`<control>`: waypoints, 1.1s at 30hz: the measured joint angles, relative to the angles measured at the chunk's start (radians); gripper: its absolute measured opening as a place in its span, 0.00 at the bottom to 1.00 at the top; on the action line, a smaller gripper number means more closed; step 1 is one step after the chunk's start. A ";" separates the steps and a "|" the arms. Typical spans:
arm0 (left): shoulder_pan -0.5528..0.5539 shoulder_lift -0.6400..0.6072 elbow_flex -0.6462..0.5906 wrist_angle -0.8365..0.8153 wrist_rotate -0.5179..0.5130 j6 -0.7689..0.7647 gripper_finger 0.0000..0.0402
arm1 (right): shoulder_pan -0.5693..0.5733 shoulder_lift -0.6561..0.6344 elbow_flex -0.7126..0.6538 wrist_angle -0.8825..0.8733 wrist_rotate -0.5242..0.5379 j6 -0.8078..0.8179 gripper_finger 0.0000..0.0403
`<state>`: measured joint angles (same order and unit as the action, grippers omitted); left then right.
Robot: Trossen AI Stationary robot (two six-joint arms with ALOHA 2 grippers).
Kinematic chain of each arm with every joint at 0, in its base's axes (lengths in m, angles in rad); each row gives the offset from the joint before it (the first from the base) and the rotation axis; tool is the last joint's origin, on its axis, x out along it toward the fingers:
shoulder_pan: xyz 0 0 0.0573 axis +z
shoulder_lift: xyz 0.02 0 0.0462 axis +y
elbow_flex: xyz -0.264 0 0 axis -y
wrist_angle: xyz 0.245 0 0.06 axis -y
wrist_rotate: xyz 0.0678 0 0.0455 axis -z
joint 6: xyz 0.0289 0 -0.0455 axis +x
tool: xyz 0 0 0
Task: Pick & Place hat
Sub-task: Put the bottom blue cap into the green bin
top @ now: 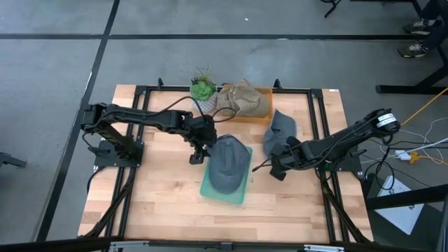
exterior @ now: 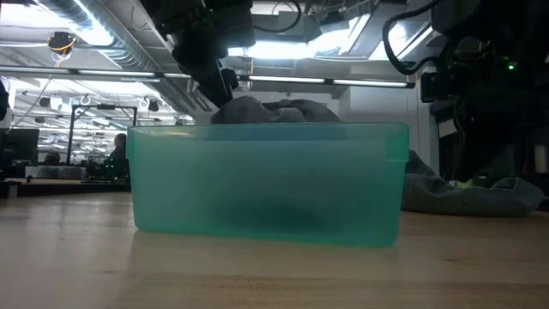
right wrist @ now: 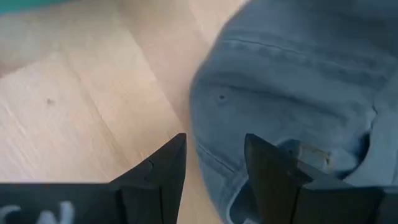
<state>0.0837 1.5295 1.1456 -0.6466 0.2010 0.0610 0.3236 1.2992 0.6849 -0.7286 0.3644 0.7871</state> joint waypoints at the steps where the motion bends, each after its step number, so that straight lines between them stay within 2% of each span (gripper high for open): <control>1: 0.000 0.000 -0.003 0.001 0.000 -0.005 0.52 | 0.000 0.009 0.000 0.009 0.001 -0.025 0.40; 7: -0.004 0.000 -0.023 0.028 0.001 -0.036 0.52 | 0.000 0.075 0.000 0.047 0.004 -0.129 0.40; 18: -0.027 0.000 -0.023 0.106 0.001 -0.015 0.52 | -0.033 0.197 0.000 0.048 0.018 -0.116 0.39; 22: -0.031 0.000 -0.023 0.114 0.001 -0.014 0.52 | -0.048 0.222 0.004 0.053 0.018 -0.118 0.31; 28: -0.031 0.000 -0.023 0.146 0.002 -0.014 0.52 | -0.052 0.227 0.002 0.065 0.015 -0.142 0.05; 33: -0.031 -0.013 -0.023 0.199 0.003 -0.004 0.52 | -0.054 0.227 0.005 0.065 -0.005 -0.144 0.03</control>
<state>0.0528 1.5164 1.1225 -0.4479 0.2041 0.0567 0.2695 1.5260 0.6900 -0.6639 0.3594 0.6430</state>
